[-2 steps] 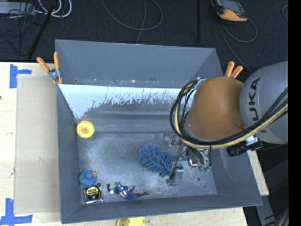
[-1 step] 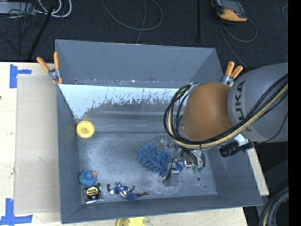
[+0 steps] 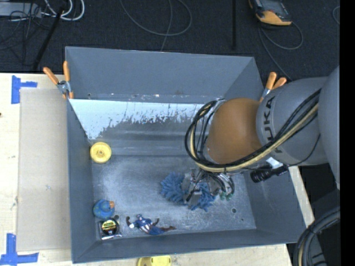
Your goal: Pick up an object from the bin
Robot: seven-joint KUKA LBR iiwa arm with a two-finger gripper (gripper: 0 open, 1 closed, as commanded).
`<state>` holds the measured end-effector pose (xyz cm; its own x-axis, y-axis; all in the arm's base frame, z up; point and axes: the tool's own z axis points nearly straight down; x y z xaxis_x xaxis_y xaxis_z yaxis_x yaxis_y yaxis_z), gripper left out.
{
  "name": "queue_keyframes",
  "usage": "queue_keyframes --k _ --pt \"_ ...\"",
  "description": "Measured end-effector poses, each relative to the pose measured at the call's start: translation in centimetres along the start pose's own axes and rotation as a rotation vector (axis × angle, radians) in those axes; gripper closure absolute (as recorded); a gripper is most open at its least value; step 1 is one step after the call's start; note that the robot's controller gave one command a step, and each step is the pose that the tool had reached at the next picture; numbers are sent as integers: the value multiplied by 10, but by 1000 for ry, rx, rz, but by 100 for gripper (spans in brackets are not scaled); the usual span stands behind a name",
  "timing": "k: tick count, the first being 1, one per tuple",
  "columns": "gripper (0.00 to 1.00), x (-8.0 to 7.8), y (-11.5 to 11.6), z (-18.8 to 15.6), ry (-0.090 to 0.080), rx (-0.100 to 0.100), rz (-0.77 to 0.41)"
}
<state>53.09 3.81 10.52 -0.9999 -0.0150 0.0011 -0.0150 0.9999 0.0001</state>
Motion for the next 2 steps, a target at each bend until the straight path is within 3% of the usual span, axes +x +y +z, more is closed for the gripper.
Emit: queue_keyframes --k 1,2 --pt "0 0 0 0 0 0 0" --pt "100 0 0 0 0 0 2"
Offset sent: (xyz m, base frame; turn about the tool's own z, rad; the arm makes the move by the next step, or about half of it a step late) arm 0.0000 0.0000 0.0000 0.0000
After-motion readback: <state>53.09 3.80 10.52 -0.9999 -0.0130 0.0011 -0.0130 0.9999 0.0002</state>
